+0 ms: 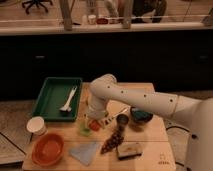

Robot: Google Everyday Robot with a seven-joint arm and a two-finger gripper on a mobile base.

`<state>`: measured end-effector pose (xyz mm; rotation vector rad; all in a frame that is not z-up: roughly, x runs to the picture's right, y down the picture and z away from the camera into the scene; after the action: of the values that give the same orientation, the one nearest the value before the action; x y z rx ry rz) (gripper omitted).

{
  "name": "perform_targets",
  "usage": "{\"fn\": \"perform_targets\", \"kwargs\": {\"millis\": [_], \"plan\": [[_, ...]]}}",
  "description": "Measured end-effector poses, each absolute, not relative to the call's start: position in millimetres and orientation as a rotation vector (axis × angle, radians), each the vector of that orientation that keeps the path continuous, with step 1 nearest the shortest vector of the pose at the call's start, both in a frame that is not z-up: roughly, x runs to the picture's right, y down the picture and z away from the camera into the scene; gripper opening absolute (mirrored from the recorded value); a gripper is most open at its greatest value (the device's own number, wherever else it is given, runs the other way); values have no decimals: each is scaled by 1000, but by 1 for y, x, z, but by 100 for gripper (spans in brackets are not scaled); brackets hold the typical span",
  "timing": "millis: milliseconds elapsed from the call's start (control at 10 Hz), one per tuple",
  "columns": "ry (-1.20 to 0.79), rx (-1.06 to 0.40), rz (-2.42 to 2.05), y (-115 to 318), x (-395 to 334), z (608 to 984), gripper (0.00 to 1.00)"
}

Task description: Place apple in plastic cup

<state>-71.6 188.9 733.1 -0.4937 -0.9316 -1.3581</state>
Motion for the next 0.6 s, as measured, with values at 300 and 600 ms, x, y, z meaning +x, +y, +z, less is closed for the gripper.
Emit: {"fn": "perform_targets", "kwargs": {"millis": [300,600], "plan": [[-948,-509,-1383,186,-86,738,0],[-965,-526,-1394,184,-97,741,21]]}}
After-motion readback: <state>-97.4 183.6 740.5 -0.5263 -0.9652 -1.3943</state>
